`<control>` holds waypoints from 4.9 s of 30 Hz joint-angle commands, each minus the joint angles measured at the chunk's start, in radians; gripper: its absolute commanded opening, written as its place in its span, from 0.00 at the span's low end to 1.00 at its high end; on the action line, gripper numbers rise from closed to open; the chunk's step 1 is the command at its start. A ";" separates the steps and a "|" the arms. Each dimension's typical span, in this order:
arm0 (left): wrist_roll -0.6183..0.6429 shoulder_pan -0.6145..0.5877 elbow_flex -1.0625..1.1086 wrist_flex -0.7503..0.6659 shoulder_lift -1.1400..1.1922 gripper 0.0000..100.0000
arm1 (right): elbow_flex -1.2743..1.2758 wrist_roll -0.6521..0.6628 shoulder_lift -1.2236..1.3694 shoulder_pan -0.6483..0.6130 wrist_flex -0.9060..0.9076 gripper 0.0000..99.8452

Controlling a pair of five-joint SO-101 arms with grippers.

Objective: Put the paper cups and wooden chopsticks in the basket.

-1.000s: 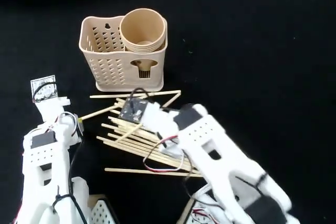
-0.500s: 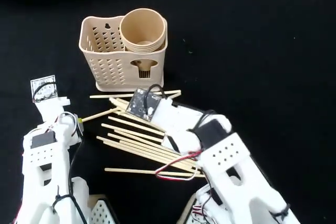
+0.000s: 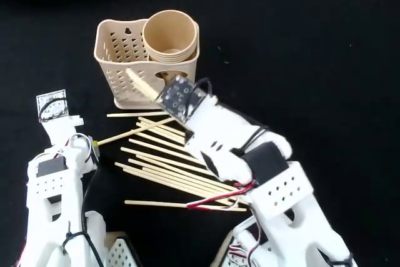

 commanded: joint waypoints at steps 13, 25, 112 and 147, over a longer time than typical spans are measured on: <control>0.008 -0.002 -0.047 -0.015 0.002 0.17 | -0.136 -0.137 -0.022 -0.107 -0.356 0.01; 0.008 -0.002 -0.048 -0.015 0.002 0.17 | -0.223 -0.143 0.120 -0.166 -0.649 0.01; -0.569 0.311 -0.326 0.568 0.011 0.17 | 0.536 -0.264 0.044 0.609 -0.522 0.03; -0.528 0.725 -0.338 0.325 0.411 0.26 | 0.615 -0.311 0.044 0.615 -0.618 0.03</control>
